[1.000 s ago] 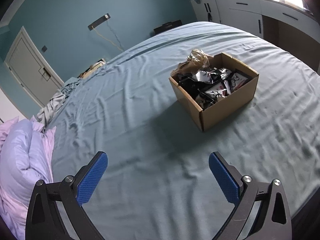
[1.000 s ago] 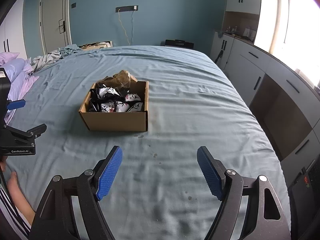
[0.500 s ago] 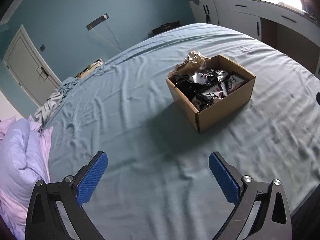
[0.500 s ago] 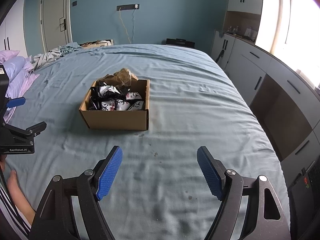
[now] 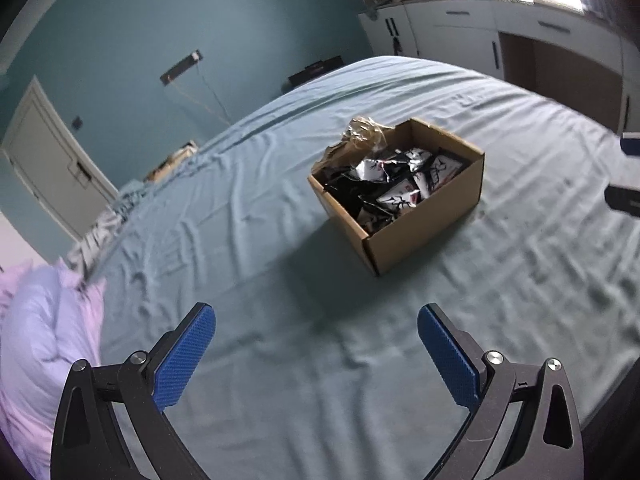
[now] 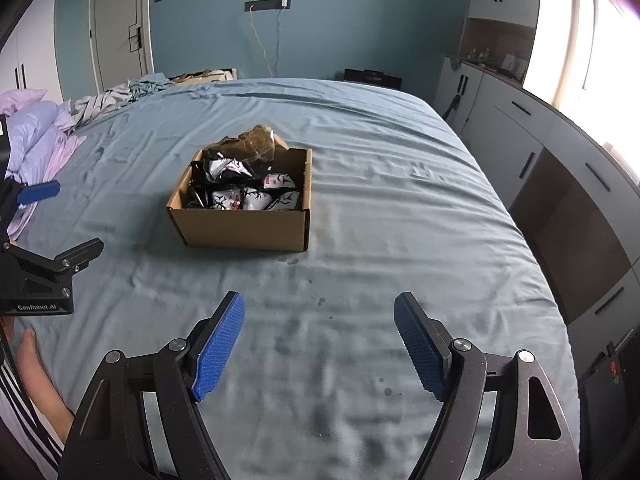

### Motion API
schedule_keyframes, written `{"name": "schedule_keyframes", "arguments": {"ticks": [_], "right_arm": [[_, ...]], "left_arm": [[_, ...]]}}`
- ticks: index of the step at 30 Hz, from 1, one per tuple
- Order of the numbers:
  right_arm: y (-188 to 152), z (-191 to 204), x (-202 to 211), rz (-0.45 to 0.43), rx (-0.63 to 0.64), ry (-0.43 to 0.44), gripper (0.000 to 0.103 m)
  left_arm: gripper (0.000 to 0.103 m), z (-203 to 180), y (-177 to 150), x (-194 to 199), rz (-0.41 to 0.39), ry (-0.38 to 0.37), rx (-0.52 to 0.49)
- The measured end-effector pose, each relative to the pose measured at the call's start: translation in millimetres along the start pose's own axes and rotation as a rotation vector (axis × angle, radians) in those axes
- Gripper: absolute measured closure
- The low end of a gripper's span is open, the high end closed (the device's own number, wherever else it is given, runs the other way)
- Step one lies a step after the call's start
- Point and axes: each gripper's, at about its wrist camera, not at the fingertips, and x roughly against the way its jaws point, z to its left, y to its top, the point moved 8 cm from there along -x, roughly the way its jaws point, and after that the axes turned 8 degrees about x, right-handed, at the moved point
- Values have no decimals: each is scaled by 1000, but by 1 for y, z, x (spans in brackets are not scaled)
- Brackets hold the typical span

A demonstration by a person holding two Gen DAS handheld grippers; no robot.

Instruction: Organize snacks

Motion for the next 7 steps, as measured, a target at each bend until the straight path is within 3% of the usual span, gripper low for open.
{"name": "schedule_keyframes", "arguments": {"ticks": [7], "right_arm": [[1,0,-5,22,-4,13,27]], "left_arm": [[0,-11,-5,-5,20,-4,-46]]}}
